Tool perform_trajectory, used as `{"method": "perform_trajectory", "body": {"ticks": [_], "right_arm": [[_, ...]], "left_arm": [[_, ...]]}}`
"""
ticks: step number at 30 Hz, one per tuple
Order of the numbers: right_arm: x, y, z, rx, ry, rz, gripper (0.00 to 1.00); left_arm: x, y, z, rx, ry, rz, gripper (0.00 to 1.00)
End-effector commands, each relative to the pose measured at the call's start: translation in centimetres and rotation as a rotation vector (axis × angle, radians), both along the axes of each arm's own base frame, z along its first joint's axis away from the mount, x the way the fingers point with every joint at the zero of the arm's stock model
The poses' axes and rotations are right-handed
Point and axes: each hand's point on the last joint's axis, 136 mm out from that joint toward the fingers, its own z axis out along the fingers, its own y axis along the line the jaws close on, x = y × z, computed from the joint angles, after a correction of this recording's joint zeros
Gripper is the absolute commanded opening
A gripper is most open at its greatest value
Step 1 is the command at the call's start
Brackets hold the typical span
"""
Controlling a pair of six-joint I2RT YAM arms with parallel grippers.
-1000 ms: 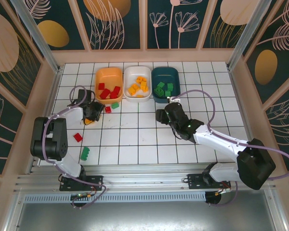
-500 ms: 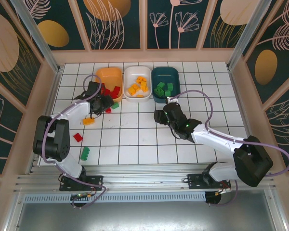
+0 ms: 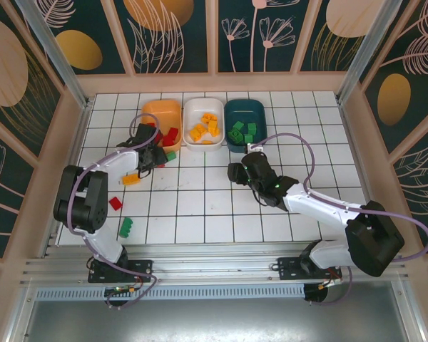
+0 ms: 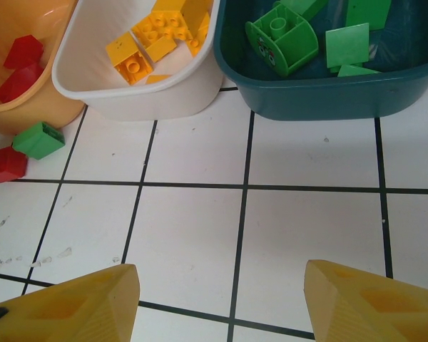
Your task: Sort the legos into containers by color
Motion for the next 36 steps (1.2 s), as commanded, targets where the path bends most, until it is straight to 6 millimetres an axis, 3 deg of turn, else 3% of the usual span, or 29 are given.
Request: {"method": "perform_trajectory", "body": {"ticks": [1,8,28,31,36], "right_arm": [[0.5,0.4,2.0,0.017,-0.044,-0.007,0.64],[0.6,-0.1,2.9,0.011,-0.064,-0.021,0.64],[0.3,-0.3,2.6,0.007,-0.05,-0.025,0.64],[0.2,-0.4,2.6,0.007,-0.051,-0.027,0.64],[0.2,-0.5,2.8,0.009,-0.059,-0.027,0.64]], "left_arm": [[0.4,-1.0,-0.1,0.008,-0.015,-0.052,0.58],[0.3,-0.9,-2.3,0.02,0.028,-0.033,0.54],[1.7,0.1,-2.8,0.096,-0.007,-0.026,0.4],[1.7,0.4,-2.9,0.112,-0.004,-0.021,0.41],[2.1,0.9,-2.4,0.144,-0.012,-0.008,0.51]]}}
